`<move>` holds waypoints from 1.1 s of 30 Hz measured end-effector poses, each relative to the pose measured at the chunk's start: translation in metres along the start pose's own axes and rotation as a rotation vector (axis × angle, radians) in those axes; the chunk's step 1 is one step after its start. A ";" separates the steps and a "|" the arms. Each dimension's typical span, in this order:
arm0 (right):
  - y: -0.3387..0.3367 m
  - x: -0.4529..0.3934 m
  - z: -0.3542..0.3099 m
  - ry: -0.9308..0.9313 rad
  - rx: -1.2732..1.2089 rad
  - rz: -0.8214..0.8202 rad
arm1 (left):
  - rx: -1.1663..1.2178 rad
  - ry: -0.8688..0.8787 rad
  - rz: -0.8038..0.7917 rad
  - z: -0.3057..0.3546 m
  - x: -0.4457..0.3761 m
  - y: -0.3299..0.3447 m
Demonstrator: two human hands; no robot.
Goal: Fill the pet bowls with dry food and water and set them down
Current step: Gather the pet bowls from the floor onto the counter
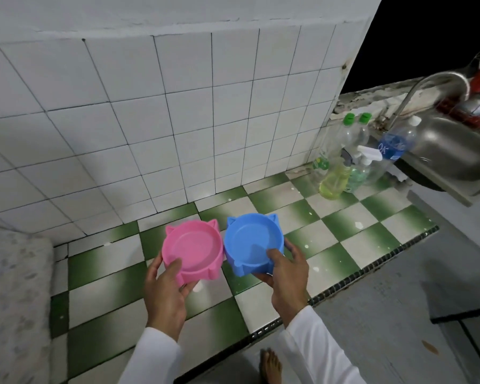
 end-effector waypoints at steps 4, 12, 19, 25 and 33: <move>-0.003 -0.028 -0.001 0.027 0.033 -0.053 | 0.027 0.007 0.040 -0.018 -0.005 0.013; -0.004 -0.082 0.004 0.122 0.113 -0.150 | 0.080 0.030 0.144 -0.049 -0.013 0.030; -0.001 -0.113 0.027 0.180 0.201 -0.252 | 0.098 0.037 0.192 -0.068 -0.028 0.030; -0.002 -0.131 0.048 0.210 0.277 -0.264 | 0.118 0.031 0.235 -0.085 -0.046 0.021; 0.003 -0.151 0.059 0.223 0.325 -0.261 | 0.054 -0.004 0.277 -0.089 -0.066 0.017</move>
Point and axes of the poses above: each hand's wrist, its own x-axis away from the middle knuckle, its own y-axis out of the palm, z = x × y, the point moved 2 cm from there along -x, towards the middle knuckle, and after that the axes turned 7 degrees about -y, right-handed, at the moved point
